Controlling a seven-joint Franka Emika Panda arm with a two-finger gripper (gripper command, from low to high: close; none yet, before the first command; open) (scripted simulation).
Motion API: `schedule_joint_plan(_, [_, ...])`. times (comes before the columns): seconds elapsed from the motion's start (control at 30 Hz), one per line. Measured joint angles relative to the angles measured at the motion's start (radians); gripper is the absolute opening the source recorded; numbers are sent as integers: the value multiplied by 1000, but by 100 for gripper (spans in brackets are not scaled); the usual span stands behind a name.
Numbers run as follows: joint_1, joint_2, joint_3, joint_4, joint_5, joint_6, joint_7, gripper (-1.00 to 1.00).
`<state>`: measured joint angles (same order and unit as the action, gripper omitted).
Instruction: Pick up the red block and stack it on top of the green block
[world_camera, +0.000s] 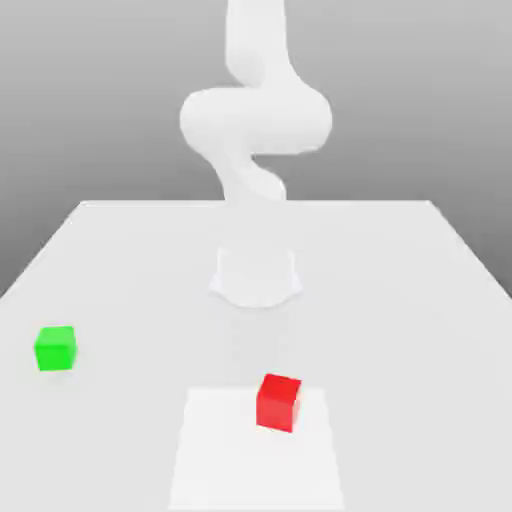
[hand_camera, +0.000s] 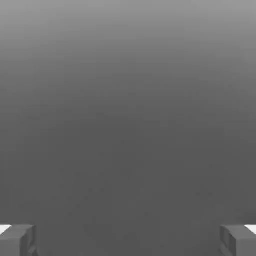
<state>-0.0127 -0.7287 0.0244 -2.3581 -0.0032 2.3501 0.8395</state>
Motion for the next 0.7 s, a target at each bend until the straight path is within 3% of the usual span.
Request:
schedule_joint_plan(0.57, [-45,630,119,-469,15,427,306,0])
schedule_joint_plan(0.7, [-44,786,110,-482,-28,551,360,0])
